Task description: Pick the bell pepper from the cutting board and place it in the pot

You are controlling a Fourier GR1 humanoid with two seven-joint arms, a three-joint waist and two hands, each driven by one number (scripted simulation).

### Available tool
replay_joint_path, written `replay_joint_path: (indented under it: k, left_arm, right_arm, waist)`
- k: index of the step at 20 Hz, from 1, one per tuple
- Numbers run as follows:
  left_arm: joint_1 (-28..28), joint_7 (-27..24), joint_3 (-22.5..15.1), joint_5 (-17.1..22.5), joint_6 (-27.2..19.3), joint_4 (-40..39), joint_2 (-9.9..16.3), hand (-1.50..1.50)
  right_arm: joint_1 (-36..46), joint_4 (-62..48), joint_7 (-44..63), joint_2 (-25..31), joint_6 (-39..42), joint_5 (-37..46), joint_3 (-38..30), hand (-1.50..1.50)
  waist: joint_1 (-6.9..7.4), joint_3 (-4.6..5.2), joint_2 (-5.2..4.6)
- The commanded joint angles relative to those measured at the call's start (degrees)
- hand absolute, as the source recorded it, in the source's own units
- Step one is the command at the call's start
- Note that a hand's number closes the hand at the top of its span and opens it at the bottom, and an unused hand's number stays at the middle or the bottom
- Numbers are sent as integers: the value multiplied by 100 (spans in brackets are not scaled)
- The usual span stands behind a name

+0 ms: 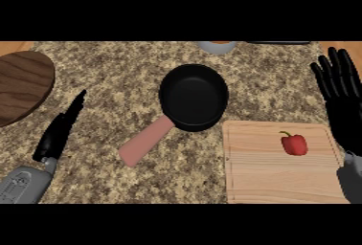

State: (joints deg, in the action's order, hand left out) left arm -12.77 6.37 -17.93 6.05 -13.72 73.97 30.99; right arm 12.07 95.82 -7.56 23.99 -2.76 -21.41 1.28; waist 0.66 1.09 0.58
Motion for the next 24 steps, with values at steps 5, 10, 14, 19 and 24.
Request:
replay_joint_path:
  k: [5,10,14,19,24]
  left_arm:
    - [321,-81,-229,603,487,350,-785,0]
    - [562,-146,-180,1007,657,237,-1078,0]
    - [563,-84,-176,1068,847,287,-1064,0]
    - [522,-241,-98,815,836,84,-1268,0]
    - [698,-62,-115,914,1003,435,-1091,0]
  right_arm:
    - [-611,-760,100,817,461,1641,989,150]
    - [-868,-521,-1529,681,-1851,3183,132,-150]
    - [-1580,-179,-3219,-271,-2163,2802,296,-150]
    - [-2118,1086,-1471,227,-1964,3593,655,-150]
    - [-2269,1595,590,663,-1537,3938,675,-150]
  waist:
    - [39,-101,-92]
    - [-285,-124,-38]
    - [-188,-122,-43]
    - [-120,-100,-53]
    - [-54,-92,-53]
